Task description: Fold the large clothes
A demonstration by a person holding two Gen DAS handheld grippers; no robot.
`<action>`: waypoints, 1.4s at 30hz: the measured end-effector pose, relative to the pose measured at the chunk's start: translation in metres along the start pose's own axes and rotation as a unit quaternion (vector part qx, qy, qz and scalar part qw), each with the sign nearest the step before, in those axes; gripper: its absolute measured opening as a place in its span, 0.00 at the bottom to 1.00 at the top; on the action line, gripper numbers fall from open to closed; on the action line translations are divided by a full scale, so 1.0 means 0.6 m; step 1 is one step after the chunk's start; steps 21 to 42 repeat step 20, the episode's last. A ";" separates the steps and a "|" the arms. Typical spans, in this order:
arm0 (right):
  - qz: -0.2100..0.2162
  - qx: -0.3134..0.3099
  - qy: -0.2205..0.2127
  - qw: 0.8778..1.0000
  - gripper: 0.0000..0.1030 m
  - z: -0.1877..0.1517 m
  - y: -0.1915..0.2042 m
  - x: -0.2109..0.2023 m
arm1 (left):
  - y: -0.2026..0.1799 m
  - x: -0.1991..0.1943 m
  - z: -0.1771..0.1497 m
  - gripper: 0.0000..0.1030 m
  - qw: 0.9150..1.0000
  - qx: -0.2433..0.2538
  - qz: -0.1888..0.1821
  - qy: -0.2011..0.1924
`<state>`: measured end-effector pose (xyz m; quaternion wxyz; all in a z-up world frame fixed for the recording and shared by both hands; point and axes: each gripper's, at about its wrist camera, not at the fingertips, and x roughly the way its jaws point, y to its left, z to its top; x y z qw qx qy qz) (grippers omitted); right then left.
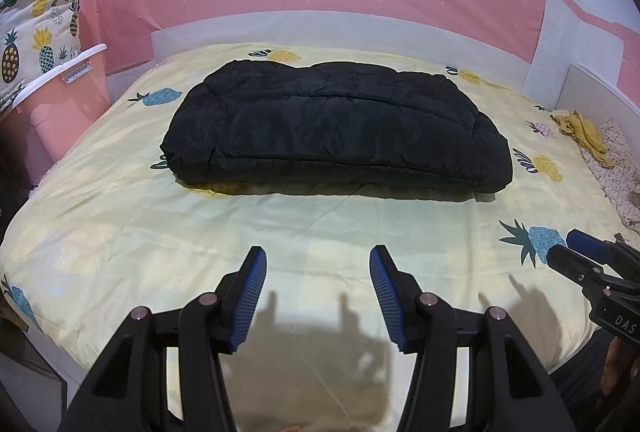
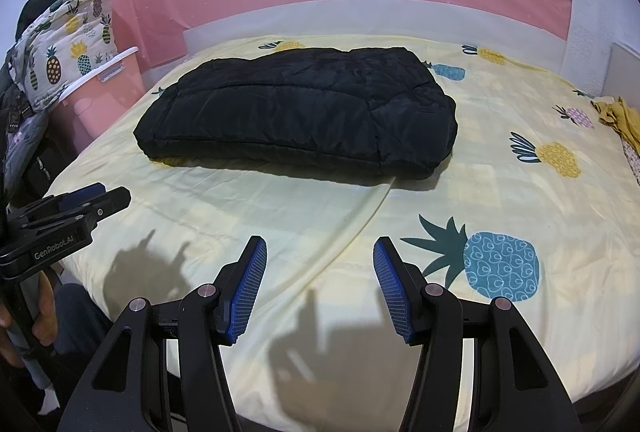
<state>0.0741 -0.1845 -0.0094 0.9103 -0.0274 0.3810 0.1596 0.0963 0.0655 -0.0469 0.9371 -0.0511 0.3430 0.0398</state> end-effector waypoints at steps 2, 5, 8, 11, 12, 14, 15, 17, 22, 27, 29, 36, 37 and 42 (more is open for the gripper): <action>0.000 0.000 0.000 1.000 0.55 0.000 0.000 0.000 | 0.001 0.000 0.000 0.54 1.000 0.000 0.003 0.000; -0.001 -0.001 -0.001 1.000 0.55 0.000 0.000 0.000 | -0.001 0.000 -0.001 0.54 1.000 0.001 0.006 0.001; -0.003 -0.002 0.000 1.000 0.55 0.000 0.001 0.001 | 0.000 0.002 -0.001 0.54 1.000 0.000 0.005 0.003; -0.006 -0.004 0.001 1.000 0.55 -0.001 0.001 0.002 | 0.000 0.004 -0.002 0.54 1.000 -0.002 0.000 0.005; -0.007 -0.005 0.001 1.000 0.55 -0.001 0.001 0.002 | 0.001 0.005 -0.003 0.54 1.000 -0.002 0.000 0.005; -0.008 -0.005 0.001 1.000 0.55 0.000 0.000 0.001 | 0.000 0.005 -0.003 0.54 1.000 -0.001 0.002 0.004; -0.008 -0.005 0.000 1.000 0.55 0.000 -0.001 0.000 | -0.001 0.006 -0.003 0.54 1.000 0.000 0.001 0.004; -0.010 -0.005 -0.002 1.000 0.55 0.001 -0.001 -0.002 | -0.002 0.006 -0.004 0.54 1.000 0.000 0.003 0.004; -0.011 -0.005 -0.004 1.000 0.55 0.001 -0.003 -0.003 | -0.002 0.007 -0.004 0.54 1.000 -0.003 -0.001 0.007; -0.011 -0.005 -0.004 1.000 0.55 0.001 -0.003 -0.003 | -0.002 0.007 -0.004 0.54 1.000 -0.003 -0.001 0.007; -0.011 -0.005 -0.004 1.000 0.55 0.001 -0.003 -0.003 | -0.002 0.007 -0.004 0.54 1.000 -0.003 -0.001 0.007; -0.011 -0.005 -0.004 1.000 0.55 0.001 -0.003 -0.003 | -0.002 0.007 -0.004 0.54 1.000 -0.003 -0.001 0.007; -0.011 -0.005 -0.004 1.000 0.55 0.001 -0.003 -0.003 | -0.002 0.007 -0.004 0.54 1.000 -0.003 -0.001 0.007; -0.011 -0.005 -0.004 1.000 0.55 0.001 -0.003 -0.003 | -0.002 0.007 -0.004 0.54 1.000 -0.003 -0.001 0.007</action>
